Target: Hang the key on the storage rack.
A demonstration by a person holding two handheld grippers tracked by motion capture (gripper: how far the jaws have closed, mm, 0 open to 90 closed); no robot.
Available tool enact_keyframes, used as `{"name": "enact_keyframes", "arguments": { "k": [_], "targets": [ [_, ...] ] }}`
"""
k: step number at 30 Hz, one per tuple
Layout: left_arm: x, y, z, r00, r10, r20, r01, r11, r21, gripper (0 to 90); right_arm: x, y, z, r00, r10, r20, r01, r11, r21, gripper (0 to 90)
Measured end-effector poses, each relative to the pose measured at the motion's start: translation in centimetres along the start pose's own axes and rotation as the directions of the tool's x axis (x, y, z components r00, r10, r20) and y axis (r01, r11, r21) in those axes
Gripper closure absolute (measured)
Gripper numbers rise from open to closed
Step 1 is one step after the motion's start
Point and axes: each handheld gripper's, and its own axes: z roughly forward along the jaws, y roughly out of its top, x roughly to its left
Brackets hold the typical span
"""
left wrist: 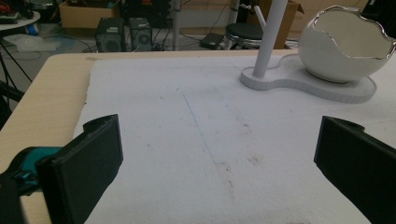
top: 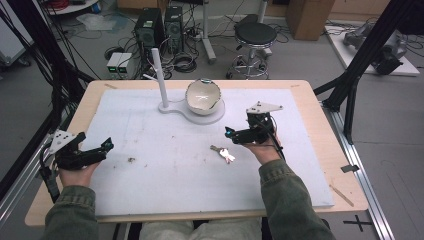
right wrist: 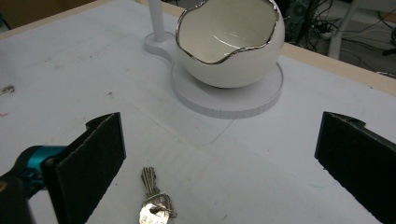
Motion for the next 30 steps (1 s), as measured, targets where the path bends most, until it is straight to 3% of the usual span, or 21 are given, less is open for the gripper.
{"name": "enact_keyframes", "arguments": {
  "k": [12,14,21,26,28,30],
  "targets": [
    [0.0,0.0,0.0,1.0000,0.000,0.000,0.000,1.0000,0.001,1.7,0.4,0.3,1.7,0.9993,-0.017,-0.033,0.019,0.999,0.051,0.8],
    [0.0,0.0,0.0,1.0000,0.000,0.000,0.000,1.0000,0.000,1.7,0.3,0.4,2.2,0.9989,-0.016,-0.045,0.020,0.996,0.082,0.8],
    [0.0,0.0,0.0,1.0000,-0.001,-0.002,0.001,1.0000,0.000,1.7,0.5,0.6,3.5,0.9959,-0.036,-0.083,0.049,0.986,0.158,3.9],
    [0.0,0.0,0.0,1.0000,-0.001,-0.002,0.001,1.0000,0.000,1.7,0.9,0.5,4.4,0.9925,-0.063,-0.105,0.084,0.974,0.211,3.8],
    [0.0,0.0,0.0,1.0000,-0.001,0.000,0.001,1.0000,-0.002,1.7,1.1,0.5,4.9,0.9892,-0.092,-0.114,0.117,0.964,0.239,3.6],
    [0.0,0.0,0.0,1.0000,0.000,-0.003,0.000,1.0000,0.000,1.7,1.2,0.5,5.0,0.9897,-0.086,-0.114,0.113,0.962,0.247,3.6]
  ]
}}
